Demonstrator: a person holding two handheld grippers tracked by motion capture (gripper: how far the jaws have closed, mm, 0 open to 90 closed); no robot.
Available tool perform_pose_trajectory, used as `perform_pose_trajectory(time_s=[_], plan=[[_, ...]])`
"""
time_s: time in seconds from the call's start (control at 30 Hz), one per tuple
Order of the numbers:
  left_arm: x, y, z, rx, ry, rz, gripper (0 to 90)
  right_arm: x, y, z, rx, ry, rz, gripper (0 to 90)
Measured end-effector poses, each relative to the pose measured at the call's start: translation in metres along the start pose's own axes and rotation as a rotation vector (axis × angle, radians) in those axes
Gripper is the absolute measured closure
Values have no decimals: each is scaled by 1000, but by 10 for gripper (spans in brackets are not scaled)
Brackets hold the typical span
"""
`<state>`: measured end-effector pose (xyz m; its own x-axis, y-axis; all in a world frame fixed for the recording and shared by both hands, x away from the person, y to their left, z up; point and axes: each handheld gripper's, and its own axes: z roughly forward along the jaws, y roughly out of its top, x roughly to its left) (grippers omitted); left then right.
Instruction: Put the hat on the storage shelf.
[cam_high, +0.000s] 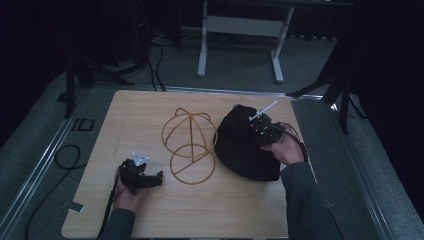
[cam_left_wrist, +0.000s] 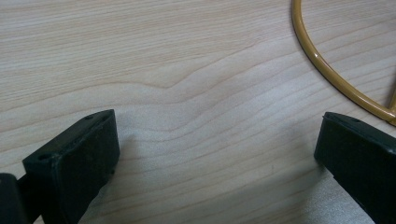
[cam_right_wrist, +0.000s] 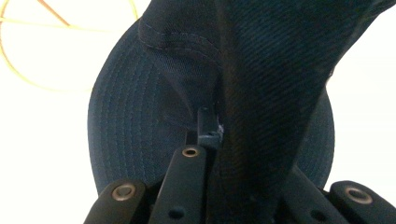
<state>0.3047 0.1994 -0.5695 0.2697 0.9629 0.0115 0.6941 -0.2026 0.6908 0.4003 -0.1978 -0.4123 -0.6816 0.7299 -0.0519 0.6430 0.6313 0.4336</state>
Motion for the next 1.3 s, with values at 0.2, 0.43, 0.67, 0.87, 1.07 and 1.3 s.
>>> perform_pose_trajectory(time_s=[0.2,0.43,0.67,0.87,1.07,1.3], plan=[[0,0,0,0,-1,1,2,-1,9,-20,-26,4,-17,878],[0,0,0,5,-3,5,3,-4,16,-45,-57,-5,-29,878],[0,0,0,5,-4,6,2,-7,21,-67,-96,-11,-39,878],[0,0,0,6,-5,6,2,-11,24,-82,-133,-9,-48,878],[0,1,-1,14,-5,16,3,-11,27,-93,-147,-17,-64,878],[0,1,0,8,-4,11,2,-12,30,-107,-183,-4,-71,878]])
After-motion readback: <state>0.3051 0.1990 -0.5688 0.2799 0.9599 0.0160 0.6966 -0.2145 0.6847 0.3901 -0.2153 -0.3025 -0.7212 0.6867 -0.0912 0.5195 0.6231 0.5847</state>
